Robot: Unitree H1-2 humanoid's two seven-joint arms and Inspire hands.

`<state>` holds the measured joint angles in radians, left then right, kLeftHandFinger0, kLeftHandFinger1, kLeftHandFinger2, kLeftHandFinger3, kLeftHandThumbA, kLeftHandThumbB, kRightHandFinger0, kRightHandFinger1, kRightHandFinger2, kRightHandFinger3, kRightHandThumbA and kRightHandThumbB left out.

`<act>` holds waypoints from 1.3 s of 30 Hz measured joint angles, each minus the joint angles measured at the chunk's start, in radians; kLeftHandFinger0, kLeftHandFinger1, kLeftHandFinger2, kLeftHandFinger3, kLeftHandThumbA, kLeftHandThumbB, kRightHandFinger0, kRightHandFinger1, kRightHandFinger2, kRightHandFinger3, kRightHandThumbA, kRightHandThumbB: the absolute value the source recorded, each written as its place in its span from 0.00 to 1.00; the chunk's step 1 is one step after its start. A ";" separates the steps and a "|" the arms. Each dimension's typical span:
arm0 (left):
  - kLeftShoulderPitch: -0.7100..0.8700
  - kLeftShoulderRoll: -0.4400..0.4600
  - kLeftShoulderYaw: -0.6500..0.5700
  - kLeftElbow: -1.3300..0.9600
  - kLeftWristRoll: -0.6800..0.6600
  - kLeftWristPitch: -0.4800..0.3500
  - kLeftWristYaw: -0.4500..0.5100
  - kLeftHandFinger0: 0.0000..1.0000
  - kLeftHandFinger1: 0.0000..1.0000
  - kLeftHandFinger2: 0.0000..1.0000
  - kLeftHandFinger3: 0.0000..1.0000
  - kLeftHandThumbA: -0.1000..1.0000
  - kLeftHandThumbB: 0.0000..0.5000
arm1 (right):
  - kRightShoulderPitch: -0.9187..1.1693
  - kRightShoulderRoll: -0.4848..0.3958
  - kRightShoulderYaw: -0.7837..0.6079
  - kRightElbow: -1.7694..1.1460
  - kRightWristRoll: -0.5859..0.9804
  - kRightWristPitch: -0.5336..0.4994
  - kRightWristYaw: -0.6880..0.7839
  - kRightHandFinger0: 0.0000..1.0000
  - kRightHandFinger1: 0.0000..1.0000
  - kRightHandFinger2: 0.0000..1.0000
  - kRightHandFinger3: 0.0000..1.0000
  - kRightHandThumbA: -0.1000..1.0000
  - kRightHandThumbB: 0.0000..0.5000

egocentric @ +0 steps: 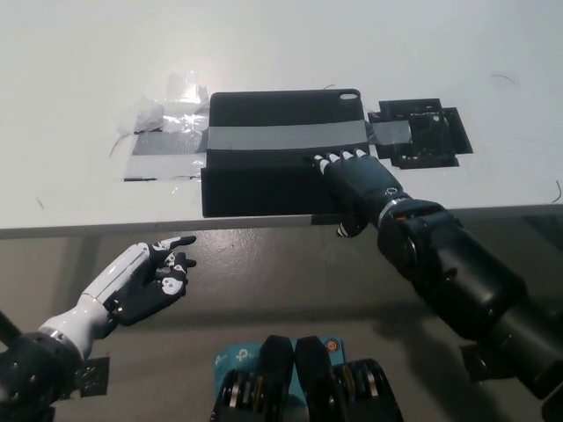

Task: The robot uses its right hand to pull the cover of a folded tablet cover kept in the middle of the desk

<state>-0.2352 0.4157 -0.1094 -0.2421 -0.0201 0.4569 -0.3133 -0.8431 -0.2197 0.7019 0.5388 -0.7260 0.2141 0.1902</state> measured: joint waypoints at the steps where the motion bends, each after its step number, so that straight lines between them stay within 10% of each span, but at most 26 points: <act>1: 0.000 0.000 0.000 0.000 0.000 0.000 0.000 0.74 0.82 0.94 1.00 1.00 0.13 | 0.009 -0.003 0.000 -0.014 -0.006 -0.003 -0.004 1.00 1.00 1.00 0.90 1.00 0.98; 19: -0.014 0.004 0.001 0.002 0.011 0.000 0.000 0.76 0.82 0.95 1.00 1.00 0.17 | 0.229 -0.120 -0.035 -0.412 -0.021 -0.028 0.090 1.00 1.00 0.98 1.00 1.00 0.72; 39: -0.019 0.005 0.000 0.002 0.024 0.000 -0.001 0.77 0.84 0.97 1.00 1.00 0.08 | 0.291 -0.085 -0.145 -0.484 0.006 -0.014 0.191 1.00 1.00 1.00 1.00 1.00 0.73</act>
<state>-0.2538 0.4211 -0.1089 -0.2402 0.0042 0.4570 -0.3146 -0.5523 -0.3047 0.5569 0.0551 -0.7198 0.2000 0.3812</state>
